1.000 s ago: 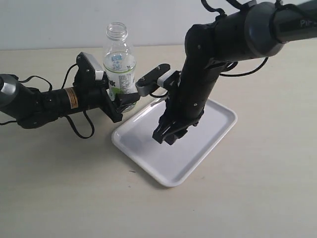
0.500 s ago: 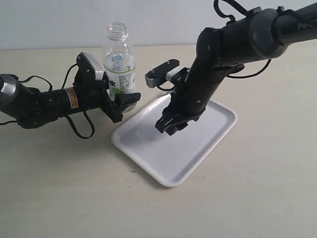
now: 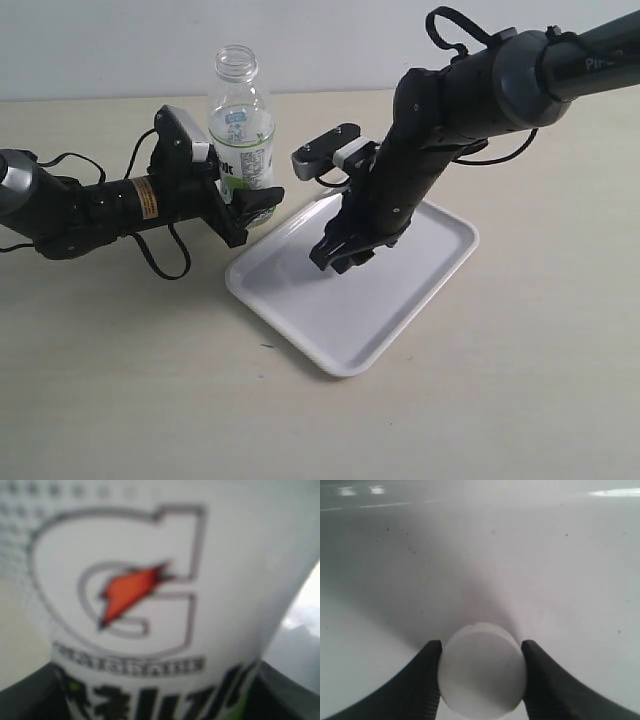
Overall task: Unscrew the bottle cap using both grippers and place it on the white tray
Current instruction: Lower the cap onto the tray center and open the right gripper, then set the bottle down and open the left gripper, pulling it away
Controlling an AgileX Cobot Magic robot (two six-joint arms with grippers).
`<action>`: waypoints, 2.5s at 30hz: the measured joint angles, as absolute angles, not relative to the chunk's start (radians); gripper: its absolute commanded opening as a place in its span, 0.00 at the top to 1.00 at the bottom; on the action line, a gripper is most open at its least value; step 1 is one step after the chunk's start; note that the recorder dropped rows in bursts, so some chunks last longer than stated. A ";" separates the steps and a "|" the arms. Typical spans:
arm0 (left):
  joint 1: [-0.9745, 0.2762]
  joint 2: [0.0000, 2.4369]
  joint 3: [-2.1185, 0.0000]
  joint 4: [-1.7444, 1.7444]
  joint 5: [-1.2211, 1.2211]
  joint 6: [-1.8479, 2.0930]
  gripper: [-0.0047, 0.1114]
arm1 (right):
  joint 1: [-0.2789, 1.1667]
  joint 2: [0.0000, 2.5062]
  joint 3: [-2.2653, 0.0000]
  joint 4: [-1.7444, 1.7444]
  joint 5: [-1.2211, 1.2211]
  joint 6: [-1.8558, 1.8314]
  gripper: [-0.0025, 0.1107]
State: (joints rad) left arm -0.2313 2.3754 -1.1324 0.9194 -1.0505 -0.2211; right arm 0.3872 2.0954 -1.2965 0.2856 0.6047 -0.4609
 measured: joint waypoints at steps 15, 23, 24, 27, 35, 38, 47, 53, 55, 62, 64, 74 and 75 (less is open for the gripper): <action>-0.231 2.375 -1.132 0.904 -1.049 -0.227 0.66 | 0.387 1.995 -1.296 0.286 0.597 -0.459 0.34; -0.231 2.375 -1.132 0.862 -1.038 -0.289 0.29 | 0.387 1.847 -1.296 0.290 0.592 -0.457 0.34; -0.231 2.375 -1.132 0.852 -1.034 -0.291 0.26 | 0.387 1.837 -1.296 0.290 0.592 -0.457 0.34; -0.231 2.375 -1.132 0.821 -1.024 -0.297 0.16 | 0.387 1.817 -1.296 0.290 0.592 -0.457 0.34; -0.231 2.375 -1.132 0.813 -1.022 -0.311 0.05 | 0.387 1.809 -1.296 0.290 0.592 -0.457 0.34; -0.231 2.375 -1.132 0.823 -1.022 -0.314 0.05 | 0.387 1.809 -1.296 0.290 0.592 -0.457 0.34; -0.172 2.375 -1.132 0.879 -1.022 -0.380 0.05 | 0.387 1.809 -1.296 0.290 0.592 -0.459 0.34; -0.072 2.365 -1.130 1.004 -1.059 -0.500 0.05 | 0.387 1.809 -1.296 0.290 0.592 -0.461 0.34; -0.045 2.365 -1.130 1.053 -1.120 -0.518 0.05 | 0.387 1.809 -1.296 0.290 0.592 -0.461 0.34; -0.031 2.352 -1.130 1.193 -1.204 -0.539 0.05 | 0.387 1.809 -1.296 0.290 0.592 -0.461 0.34; -0.019 2.345 -1.130 1.211 -1.204 -0.548 0.05 | 0.387 1.809 -1.296 0.290 0.592 -0.461 0.34; 0.179 2.299 -1.130 1.349 -1.208 -0.852 0.06 | 0.387 1.809 -1.296 0.290 0.594 -0.461 0.34; 0.199 2.299 -1.130 1.361 -1.208 -0.951 0.06 | 0.387 1.809 -1.296 0.290 0.605 -0.461 0.34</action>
State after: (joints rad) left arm 0.1992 2.2987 -1.1304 1.3606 -1.2078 -0.9511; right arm 0.3872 1.8086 -1.2965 0.2900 0.6046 -0.4606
